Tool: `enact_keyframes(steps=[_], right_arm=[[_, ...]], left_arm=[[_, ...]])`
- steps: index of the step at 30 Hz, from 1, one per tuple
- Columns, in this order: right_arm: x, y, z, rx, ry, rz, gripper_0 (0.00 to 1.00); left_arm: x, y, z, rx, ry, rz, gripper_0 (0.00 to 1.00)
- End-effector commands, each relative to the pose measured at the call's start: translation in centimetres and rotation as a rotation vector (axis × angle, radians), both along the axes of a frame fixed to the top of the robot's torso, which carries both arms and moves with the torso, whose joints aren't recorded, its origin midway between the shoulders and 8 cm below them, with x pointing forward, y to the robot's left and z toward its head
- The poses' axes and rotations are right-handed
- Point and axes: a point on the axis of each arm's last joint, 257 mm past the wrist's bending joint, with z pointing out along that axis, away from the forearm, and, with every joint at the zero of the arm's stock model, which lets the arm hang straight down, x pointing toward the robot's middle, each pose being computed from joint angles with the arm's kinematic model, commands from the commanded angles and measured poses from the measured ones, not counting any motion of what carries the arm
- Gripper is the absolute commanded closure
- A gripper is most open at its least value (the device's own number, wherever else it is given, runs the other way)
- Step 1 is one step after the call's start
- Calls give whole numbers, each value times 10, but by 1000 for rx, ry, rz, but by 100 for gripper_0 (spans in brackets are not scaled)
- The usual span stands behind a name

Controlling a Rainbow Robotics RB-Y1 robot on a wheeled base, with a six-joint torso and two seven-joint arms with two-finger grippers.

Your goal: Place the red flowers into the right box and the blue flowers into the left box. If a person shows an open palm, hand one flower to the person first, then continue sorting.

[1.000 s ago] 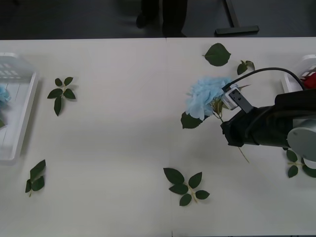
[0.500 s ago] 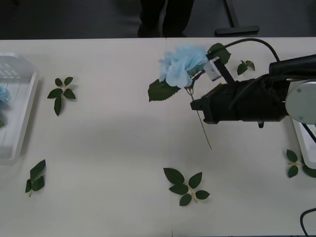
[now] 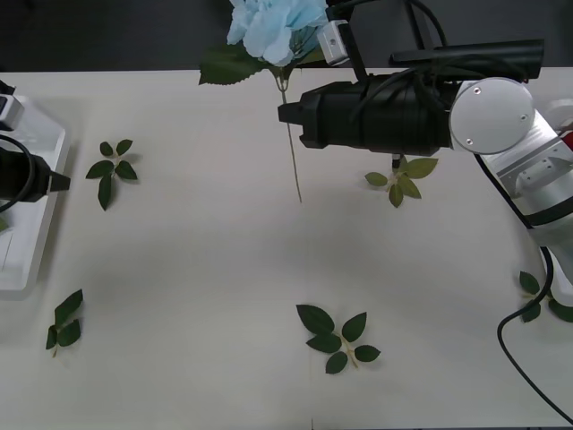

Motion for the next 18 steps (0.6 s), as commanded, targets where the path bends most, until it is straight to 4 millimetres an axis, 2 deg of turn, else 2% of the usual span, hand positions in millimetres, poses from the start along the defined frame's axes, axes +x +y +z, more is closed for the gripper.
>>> enact_keyframes(steps=[1, 8, 11, 18], right_arm=[[-8, 39, 30, 35, -61, 69, 100], [-20, 62, 47, 84, -51, 113, 100], [-25, 68, 51, 102, -42, 130, 100], [-43, 78, 46, 108, 6, 187, 100]], left_arm=[[-15, -47, -16, -20, -17, -102, 0], [-36, -104, -24, -84, -30, -198, 0], [-41, -122, -25, -114, -35, -226, 0], [-48, -187, -14, -196, -104, -353, 0]])
